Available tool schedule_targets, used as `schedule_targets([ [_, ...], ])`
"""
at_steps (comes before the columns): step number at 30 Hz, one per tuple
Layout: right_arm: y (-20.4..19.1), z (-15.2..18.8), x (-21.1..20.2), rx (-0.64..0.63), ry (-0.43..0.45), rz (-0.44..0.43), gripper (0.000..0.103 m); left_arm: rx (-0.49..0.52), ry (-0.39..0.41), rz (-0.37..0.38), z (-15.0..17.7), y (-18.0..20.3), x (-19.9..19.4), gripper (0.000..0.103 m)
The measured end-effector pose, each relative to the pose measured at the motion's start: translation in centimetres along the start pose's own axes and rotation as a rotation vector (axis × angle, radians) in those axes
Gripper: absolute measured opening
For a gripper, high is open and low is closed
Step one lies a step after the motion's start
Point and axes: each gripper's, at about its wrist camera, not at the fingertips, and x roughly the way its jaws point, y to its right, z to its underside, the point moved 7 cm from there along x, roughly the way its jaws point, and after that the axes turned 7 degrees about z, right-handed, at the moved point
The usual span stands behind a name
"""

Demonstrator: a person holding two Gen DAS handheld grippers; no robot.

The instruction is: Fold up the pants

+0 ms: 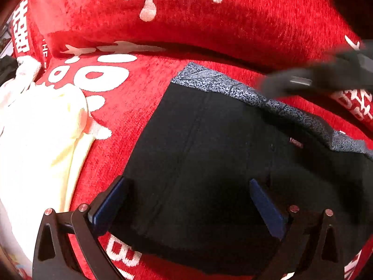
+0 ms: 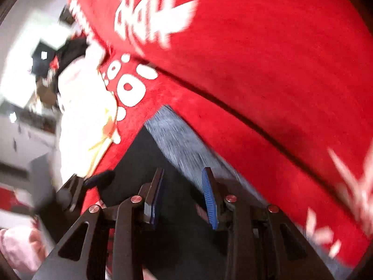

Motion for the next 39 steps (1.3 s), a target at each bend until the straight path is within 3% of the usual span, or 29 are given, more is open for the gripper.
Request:
schedule_targets([
  [5, -1.4, -3.2, 4.4, -0.066, -0.062, 0.052, 0.036, 0.002, 0.048, 0.031, 0.4, -0.1, -0.2, 0.103],
  [6, -1.3, -3.5, 4.7, -0.054, -0.069, 0.042, 0.032, 0.004, 0.051, 0.033, 0.4, 0.0, -0.3, 0.103],
  [8, -1.4, -3.7, 4.8, 0.01, -0.11, -0.05, 0.006, 0.001, 0.046, 0.033, 0.3, -0.1, -0.5, 0.103],
  [14, -3.6, -5.2, 5.3, -0.056, -0.095, -0.028, 0.006, -0.028, 0.039, 0.041, 0.6, -1.0, -0.6, 0.103],
  [17, -3.1, -5.3, 6.5, -0.047, -0.073, 0.041, 0.007, -0.004, 0.026, 0.044, 0.4, -0.8, -0.3, 0.103],
  [19, -2.9, -5.2, 5.7, -0.018, -0.052, 0.052, 0.012, 0.004, 0.003, 0.054, 0.2, -0.8, -0.1, 0.103],
  [21, -2.3, -4.3, 3.8, -0.012, -0.05, 0.111, 0.028, 0.02, -0.019, 0.061, 0.1, -0.7, 0.0, 0.103],
  [26, 1.5, 3.2, -4.7, 0.089, 0.015, 0.14, 0.041, 0.004, -0.079, 0.054, 0.0, -0.3, -0.9, 0.103],
  [29, 6.7, 9.9, -8.9, 0.226, 0.012, 0.243, 0.043, 0.036, -0.082, 0.07, 0.3, 2.2, -2.3, 0.103],
  [32, 11.6, 16.2, -12.8, 0.377, 0.022, 0.321, 0.043, 0.109, -0.092, 0.108, 0.8, 6.9, -3.1, 0.103],
  [36, 15.4, 23.2, -15.0, 0.496, 0.002, 0.336, 0.043, 0.201, -0.145, 0.174, 3.4, 14.4, -1.9, 0.103],
  [39, 16.6, 26.8, -14.6, 0.504, -0.034, 0.369, 0.042, 0.31, -0.207, 0.124, 7.0, 18.4, 0.3, 0.103],
])
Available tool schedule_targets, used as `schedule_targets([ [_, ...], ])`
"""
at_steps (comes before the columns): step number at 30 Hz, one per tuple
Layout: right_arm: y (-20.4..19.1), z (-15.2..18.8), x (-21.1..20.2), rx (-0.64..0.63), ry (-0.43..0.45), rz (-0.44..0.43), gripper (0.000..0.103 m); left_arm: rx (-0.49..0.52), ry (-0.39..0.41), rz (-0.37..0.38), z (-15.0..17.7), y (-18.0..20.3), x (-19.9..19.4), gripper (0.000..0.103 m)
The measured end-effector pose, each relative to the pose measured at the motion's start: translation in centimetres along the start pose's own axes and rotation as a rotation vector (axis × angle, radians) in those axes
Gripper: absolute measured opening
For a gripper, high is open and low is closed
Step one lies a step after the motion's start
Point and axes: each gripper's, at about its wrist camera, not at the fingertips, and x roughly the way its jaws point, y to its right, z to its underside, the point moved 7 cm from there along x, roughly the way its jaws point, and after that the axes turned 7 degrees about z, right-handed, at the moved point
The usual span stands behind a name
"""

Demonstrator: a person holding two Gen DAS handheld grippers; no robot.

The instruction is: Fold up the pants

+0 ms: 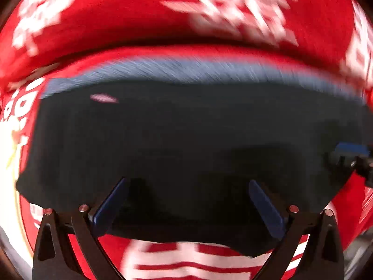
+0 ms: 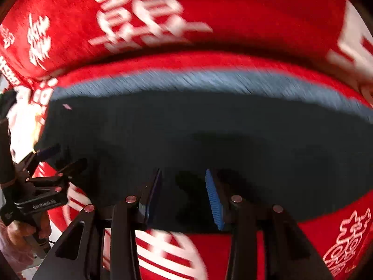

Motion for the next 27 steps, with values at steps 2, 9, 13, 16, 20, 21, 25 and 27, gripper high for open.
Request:
schedule_targets([
  [2, 1.0, 2.1, 0.4, 0.004, 0.01, -0.011, 0.042, 0.008, 0.054, -0.063, 0.6, 0.6, -0.1, 0.103],
  [9, 3.3, 5.5, -1.8, 0.08, 0.014, -0.124, 0.042, -0.058, -0.054, -0.079, 0.4, 0.5, -1.2, 0.103],
  [13, 5.6, 6.8, -2.6, 0.148, 0.021, -0.162, 0.042, -0.03, -0.038, -0.053, -0.6, 4.2, -2.8, 0.103],
  [16, 6.7, 7.4, -3.8, 0.209, 0.021, -0.183, 0.042, -0.022, -0.057, -0.036, -1.2, 7.1, -2.7, 0.103],
  [20, 9.5, 8.0, -4.4, 0.28, 0.027, -0.181, 0.042, 0.006, -0.058, 0.003, -1.6, 10.3, -2.8, 0.103],
  [21, 10.2, 8.2, -4.6, 0.294, 0.034, -0.187, 0.042, 0.014, -0.055, 0.006, -1.8, 11.0, -2.8, 0.103],
  [25, 13.4, 9.0, -5.2, 0.339, 0.049, -0.179, 0.042, 0.05, -0.061, 0.021, -2.5, 14.2, -2.3, 0.103],
  [27, 14.8, 9.3, -5.3, 0.369, 0.052, -0.176, 0.042, 0.069, -0.066, 0.019, -2.7, 15.7, -2.0, 0.103],
])
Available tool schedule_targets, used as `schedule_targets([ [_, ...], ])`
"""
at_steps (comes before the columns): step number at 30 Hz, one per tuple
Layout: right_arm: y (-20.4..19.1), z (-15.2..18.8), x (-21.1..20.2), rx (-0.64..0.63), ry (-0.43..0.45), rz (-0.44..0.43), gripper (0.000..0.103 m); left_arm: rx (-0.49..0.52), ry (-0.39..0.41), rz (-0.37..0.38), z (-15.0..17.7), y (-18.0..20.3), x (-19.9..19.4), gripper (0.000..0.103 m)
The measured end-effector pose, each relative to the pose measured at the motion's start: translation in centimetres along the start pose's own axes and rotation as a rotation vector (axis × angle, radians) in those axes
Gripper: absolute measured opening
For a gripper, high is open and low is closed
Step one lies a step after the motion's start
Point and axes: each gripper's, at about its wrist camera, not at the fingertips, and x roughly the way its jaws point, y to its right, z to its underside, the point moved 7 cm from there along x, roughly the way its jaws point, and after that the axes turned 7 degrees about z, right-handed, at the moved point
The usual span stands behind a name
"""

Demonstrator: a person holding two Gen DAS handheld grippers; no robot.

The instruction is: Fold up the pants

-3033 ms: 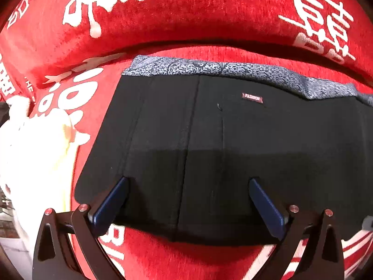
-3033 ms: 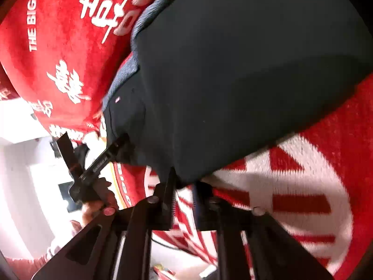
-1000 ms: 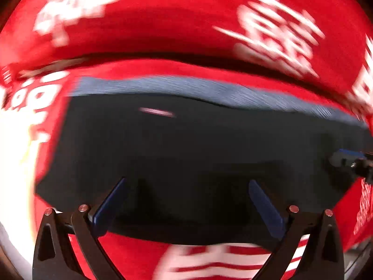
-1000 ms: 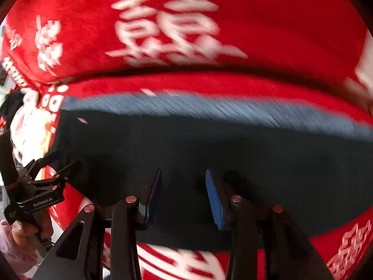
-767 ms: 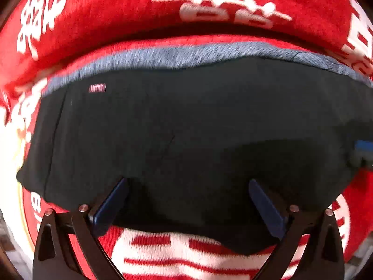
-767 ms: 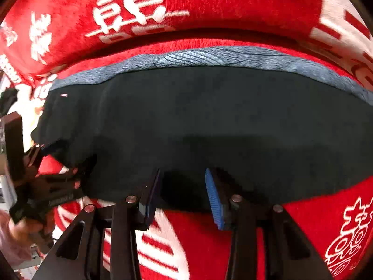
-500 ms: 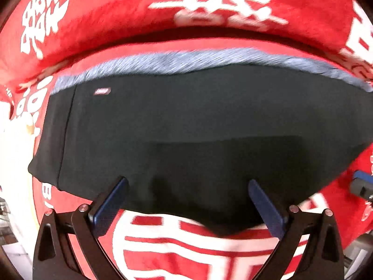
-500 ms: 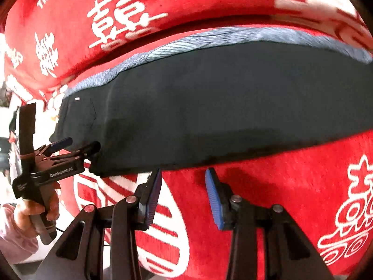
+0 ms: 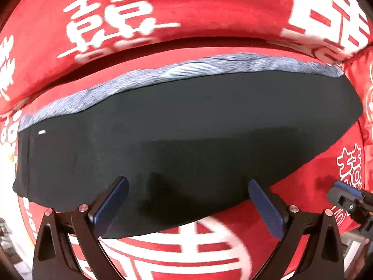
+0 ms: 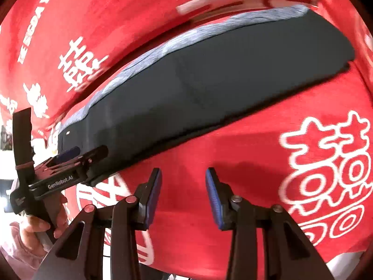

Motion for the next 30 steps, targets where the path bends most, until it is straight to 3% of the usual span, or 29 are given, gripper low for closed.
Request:
schedule_targets([
  [14, 7.8, -1.9, -1.3, 0.13, 0.051, -0.012, 0.043, 0.091, -0.017, -0.01, -2.7, 8.8, 2.0, 0.103],
  [22, 10.2, -2.1, -1.6, 0.183, 0.06, -0.023, 0.043, 0.138, -0.025, -0.006, -3.6, 11.8, 3.0, 0.103],
  [30, 11.9, -4.5, -1.5, 0.23, 0.097, -0.05, 0.043, 0.125, -0.004, -0.006, -5.4, 13.5, 3.2, 0.103],
])
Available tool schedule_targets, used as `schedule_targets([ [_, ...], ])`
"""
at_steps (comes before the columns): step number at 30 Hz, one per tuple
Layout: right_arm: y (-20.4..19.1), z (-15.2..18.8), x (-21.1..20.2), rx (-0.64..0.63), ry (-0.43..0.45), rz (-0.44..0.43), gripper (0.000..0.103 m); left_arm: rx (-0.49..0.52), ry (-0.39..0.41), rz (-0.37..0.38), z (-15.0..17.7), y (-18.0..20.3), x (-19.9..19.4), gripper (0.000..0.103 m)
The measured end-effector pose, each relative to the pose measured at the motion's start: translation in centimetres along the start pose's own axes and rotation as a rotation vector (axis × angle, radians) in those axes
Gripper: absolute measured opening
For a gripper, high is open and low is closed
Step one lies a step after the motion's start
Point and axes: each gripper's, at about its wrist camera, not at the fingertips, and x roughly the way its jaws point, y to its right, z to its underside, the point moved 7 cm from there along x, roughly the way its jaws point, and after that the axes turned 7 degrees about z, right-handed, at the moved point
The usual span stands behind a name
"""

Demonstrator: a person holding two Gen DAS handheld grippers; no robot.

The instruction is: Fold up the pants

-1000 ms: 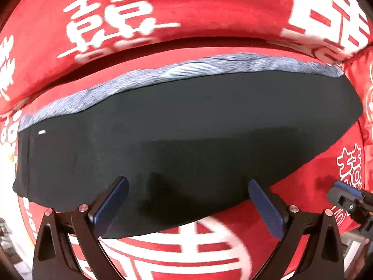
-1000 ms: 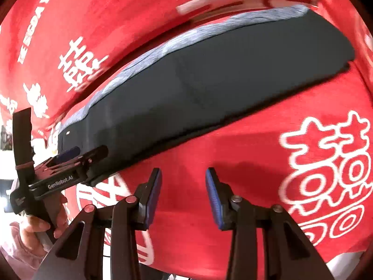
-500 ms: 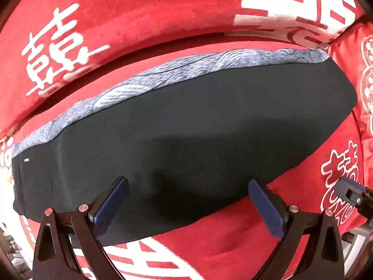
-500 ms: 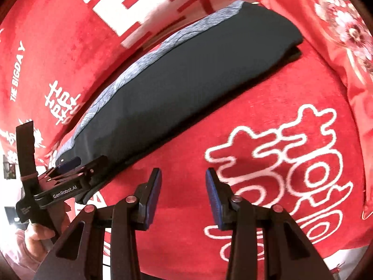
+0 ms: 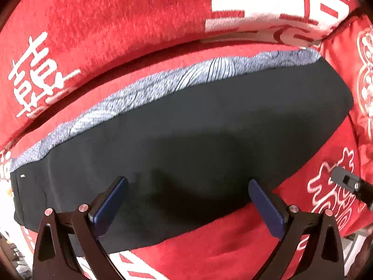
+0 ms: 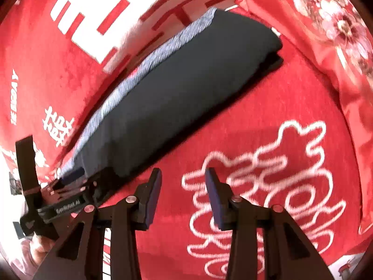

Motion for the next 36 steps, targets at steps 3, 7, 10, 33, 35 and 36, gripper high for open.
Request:
schedule_targets([
  [3, 1.3, -1.9, 0.0, 0.068, 0.03, -0.012, 0.043, -0.024, 0.011, 0.015, -1.2, 0.9, 0.6, 0.103],
  [7, 3.0, -4.1, 0.0, 0.131, 0.065, -0.013, 0.043, -0.029, -0.021, -0.002, -1.9, 2.0, 3.1, 0.103],
  [10, 4.0, -5.4, 0.2, 0.17, 0.086, -0.004, 0.043, -0.061, -0.022, 0.01, -1.7, 2.2, 4.0, 0.103],
  [33, 5.8, -4.1, 1.2, 0.203, 0.062, -0.122, 0.021, -0.039, -0.008, -0.006, -0.2, 2.8, 3.4, 0.103],
  [35, 5.8, -4.4, 1.5, 0.222, 0.073, -0.142, 0.021, -0.038, -0.007, -0.006, 0.0, 2.3, 3.0, 0.103],
  [36, 5.9, -4.5, 1.6, 0.233, 0.079, -0.152, 0.021, -0.039, -0.008, -0.006, 0.0, 2.3, 3.0, 0.103],
])
